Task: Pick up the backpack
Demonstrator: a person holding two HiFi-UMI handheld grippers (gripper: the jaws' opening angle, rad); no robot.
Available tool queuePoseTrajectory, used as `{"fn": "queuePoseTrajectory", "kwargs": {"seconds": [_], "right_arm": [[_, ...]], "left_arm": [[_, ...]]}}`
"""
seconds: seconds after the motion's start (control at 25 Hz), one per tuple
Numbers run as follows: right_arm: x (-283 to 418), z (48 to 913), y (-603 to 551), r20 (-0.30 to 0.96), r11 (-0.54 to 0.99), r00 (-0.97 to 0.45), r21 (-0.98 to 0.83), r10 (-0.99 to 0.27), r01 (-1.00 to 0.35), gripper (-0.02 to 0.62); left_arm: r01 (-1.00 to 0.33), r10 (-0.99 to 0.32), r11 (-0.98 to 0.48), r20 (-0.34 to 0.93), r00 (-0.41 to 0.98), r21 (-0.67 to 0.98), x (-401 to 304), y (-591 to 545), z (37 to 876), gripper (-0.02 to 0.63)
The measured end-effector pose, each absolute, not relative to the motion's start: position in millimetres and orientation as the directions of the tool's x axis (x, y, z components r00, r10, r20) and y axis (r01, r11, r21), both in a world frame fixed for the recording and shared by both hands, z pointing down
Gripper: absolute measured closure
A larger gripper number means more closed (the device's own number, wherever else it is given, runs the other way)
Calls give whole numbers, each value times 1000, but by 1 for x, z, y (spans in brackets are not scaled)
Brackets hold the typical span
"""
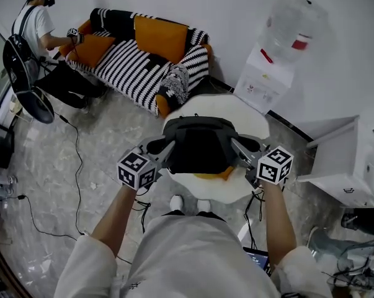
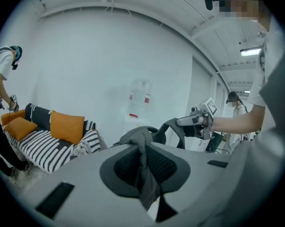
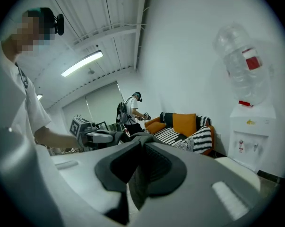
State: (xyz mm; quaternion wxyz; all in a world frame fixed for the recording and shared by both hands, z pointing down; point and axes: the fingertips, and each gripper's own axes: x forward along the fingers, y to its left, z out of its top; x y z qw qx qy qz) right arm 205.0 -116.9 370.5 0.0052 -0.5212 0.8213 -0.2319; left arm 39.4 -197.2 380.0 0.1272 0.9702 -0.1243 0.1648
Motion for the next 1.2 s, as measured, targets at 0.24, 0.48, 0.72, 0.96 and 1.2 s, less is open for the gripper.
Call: {"fn": "queuePoseTrajectory", "kwargs": {"seconds": [0.24, 0.48, 0.72, 0.96, 1.2], "right_arm": [[201, 340, -117, 185, 359, -450, -377, -874, -854, 563], [197, 311, -117, 152, 372, -446, -357, -882, -857, 563], [197, 281, -122, 110, 390, -450, -346, -886, -853, 563], [195, 254, -124, 64, 412, -451, -308, -890, -857, 563], [199, 227, -130, 27, 432, -457, -281, -889, -857, 561]], "left_arm": [[-246, -186, -955, 311, 932, 166, 35, -200, 351, 580], [-225, -181, -963, 261, 948, 149, 34, -204, 324, 580], [-215, -184, -966, 201, 962, 144, 36, -214, 299, 580], [-217, -201, -970, 137, 970, 114, 37, -219, 273, 580], [-215, -207, -973, 86, 974, 89, 42, -228, 245, 580]]}}
